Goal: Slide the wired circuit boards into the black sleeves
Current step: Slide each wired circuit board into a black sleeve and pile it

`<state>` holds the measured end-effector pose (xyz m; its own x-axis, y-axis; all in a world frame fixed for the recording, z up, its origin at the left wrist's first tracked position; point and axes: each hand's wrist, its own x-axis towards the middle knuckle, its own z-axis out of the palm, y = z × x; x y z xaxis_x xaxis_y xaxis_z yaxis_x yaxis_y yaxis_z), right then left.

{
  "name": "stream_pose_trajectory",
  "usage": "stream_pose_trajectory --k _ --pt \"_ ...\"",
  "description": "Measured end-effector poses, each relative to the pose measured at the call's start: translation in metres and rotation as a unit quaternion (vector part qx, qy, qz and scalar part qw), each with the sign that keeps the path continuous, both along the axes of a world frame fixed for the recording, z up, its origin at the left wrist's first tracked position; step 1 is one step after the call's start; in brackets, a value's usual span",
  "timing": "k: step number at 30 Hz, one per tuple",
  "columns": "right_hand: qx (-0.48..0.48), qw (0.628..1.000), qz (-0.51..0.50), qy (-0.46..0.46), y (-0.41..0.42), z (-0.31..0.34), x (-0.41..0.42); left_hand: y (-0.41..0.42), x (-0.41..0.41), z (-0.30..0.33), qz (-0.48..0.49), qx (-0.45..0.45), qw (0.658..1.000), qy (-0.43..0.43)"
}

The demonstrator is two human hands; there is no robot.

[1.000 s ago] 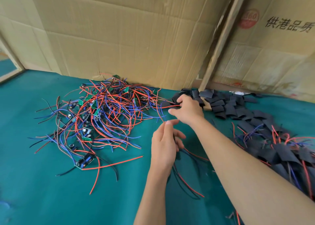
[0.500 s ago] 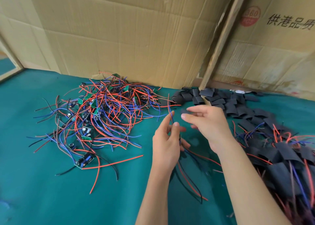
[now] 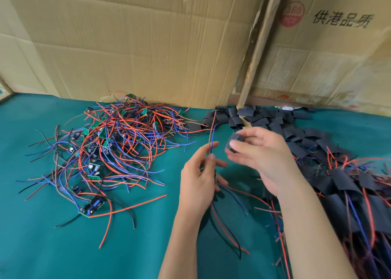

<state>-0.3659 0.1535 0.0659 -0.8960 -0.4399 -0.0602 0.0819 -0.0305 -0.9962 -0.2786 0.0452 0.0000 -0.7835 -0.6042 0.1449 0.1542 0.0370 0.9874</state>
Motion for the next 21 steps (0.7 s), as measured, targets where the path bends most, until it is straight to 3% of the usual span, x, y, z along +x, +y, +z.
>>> stream_pose_trajectory --k 3,6,14,21 --pt "-0.111 0.984 -0.12 -0.07 0.002 0.0 -0.007 0.002 0.001 0.001 -0.021 -0.009 1.0 0.0" --pt "-0.205 0.954 -0.16 -0.15 -0.004 -0.004 -0.007 0.001 0.001 -0.001 -0.043 -0.034 0.998 -0.003" --pt "-0.319 0.897 -0.148 -0.269 -0.015 -0.011 -0.005 0.002 0.003 0.001 -0.105 -0.061 0.993 -0.003" --pt "-0.343 0.9 -0.111 -0.246 -0.006 -0.001 -0.006 0.002 0.004 0.001 -0.114 -0.045 0.993 -0.001"
